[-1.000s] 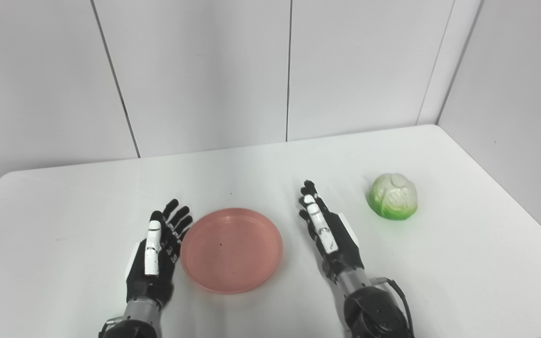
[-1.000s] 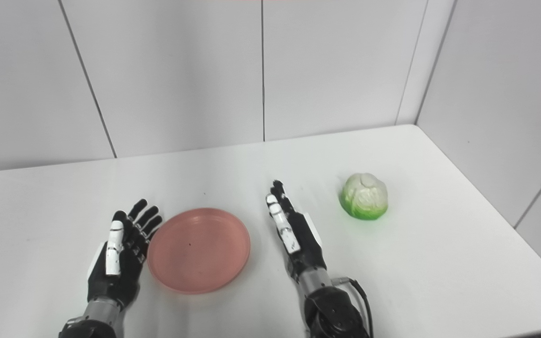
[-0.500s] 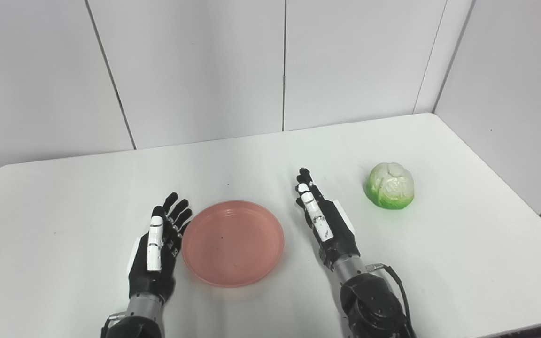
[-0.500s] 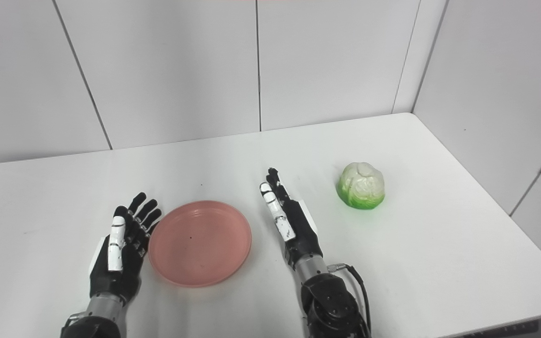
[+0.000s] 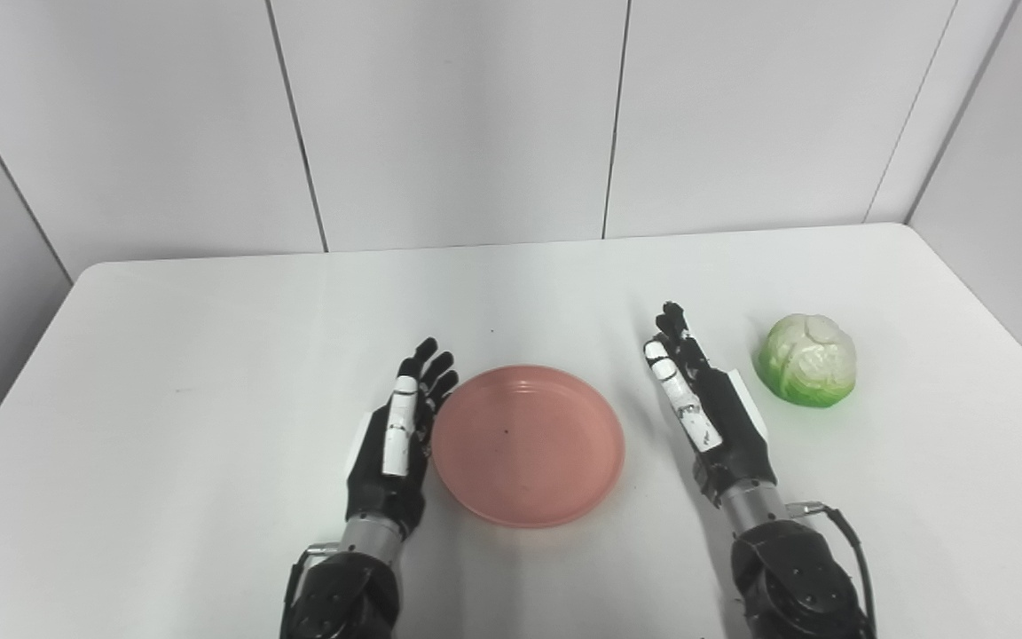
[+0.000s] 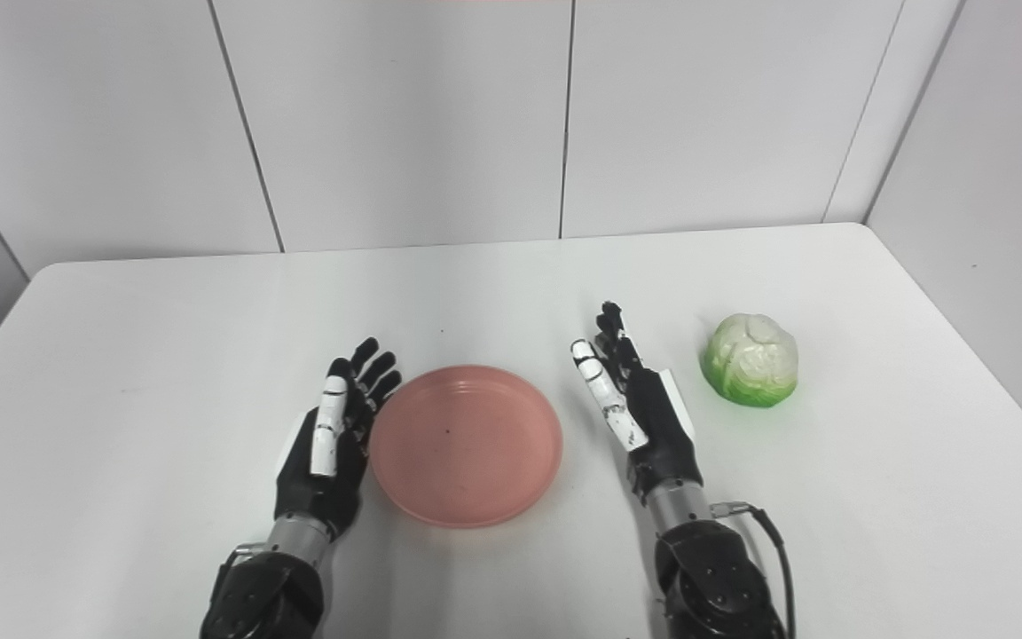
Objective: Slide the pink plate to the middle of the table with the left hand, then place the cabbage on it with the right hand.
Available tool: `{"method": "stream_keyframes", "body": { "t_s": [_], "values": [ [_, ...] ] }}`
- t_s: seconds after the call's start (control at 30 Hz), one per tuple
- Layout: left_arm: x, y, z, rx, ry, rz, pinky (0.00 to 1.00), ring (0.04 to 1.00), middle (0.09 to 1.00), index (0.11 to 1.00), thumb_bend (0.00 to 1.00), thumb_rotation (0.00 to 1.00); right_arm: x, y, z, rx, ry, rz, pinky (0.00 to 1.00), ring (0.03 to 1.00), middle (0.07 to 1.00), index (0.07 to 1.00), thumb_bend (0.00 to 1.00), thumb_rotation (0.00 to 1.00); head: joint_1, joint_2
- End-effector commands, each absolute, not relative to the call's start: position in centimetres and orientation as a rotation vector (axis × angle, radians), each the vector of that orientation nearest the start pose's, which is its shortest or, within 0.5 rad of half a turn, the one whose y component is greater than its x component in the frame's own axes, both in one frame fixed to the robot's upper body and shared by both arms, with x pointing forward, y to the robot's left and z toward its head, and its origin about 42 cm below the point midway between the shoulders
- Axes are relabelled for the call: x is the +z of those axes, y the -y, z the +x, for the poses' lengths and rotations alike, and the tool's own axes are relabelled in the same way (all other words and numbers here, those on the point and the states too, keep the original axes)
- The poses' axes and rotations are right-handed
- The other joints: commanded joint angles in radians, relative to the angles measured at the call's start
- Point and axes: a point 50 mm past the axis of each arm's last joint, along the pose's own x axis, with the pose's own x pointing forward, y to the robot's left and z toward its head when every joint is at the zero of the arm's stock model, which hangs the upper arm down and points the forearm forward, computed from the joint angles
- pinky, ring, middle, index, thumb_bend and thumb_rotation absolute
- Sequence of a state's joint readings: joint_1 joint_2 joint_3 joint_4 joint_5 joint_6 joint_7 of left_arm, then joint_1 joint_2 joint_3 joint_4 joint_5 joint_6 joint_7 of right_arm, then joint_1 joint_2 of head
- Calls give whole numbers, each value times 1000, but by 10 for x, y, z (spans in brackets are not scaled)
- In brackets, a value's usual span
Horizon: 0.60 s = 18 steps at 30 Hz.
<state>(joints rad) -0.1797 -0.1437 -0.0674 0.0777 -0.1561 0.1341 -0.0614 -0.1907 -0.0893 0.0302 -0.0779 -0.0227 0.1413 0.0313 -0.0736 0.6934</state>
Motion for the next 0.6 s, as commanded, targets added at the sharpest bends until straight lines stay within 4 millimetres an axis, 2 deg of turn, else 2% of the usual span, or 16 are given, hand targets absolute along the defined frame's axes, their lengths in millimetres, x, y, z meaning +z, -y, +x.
{"method": "stream_keyframes", "body": {
  "t_s": [0.0,0.1,0.17,0.2,0.27,0.37,0.43,0.47,0.53,0.57],
  "values": [
    [128,-112,337,-220,-39,-284,969,951,944,939,529,1000,199,222,351,70,292,-266,974,981,975,993,675,804,3,0],
    [127,-104,339,-225,-32,-263,970,953,944,943,524,1000,213,239,355,35,367,-444,928,956,964,994,638,825,12,4],
    [126,-100,340,-225,-28,-234,969,954,943,942,523,1000,224,251,359,28,387,-486,920,949,960,990,625,807,16,6],
    [126,-99,340,-224,-26,-219,952,944,935,933,528,1000,230,256,360,28,391,-491,954,974,972,995,651,744,16,6],
    [125,-97,341,-225,-25,-193,943,940,931,928,533,1000,243,269,363,10,400,-533,977,989,982,999,669,703,15,5],
    [124,-95,341,-222,-33,-191,947,939,928,924,548,1000,264,290,366,-72,410,-662,940,959,955,980,727,713,2,3],
    [124,-94,341,-217,-32,-191,937,933,920,916,538,1000,275,304,368,-104,390,-704,943,959,953,973,722,623,-8,0],
    [123,-95,341,-216,-31,-188,928,928,916,911,534,1000,280,312,370,-125,374,-721,948,966,955,964,745,531,-14,-2],
    [121,-95,342,-217,-32,-186,930,929,916,913,538,1000,286,327,372,-174,343,-734,949,973,961,959,758,485,-36,-6],
    [120,-95,342,-217,-32,-189,934,932,916,914,544,1000,287,333,372,-199,329,-753,913,964,974,955,779,458,-43,-7]
  ]
}}
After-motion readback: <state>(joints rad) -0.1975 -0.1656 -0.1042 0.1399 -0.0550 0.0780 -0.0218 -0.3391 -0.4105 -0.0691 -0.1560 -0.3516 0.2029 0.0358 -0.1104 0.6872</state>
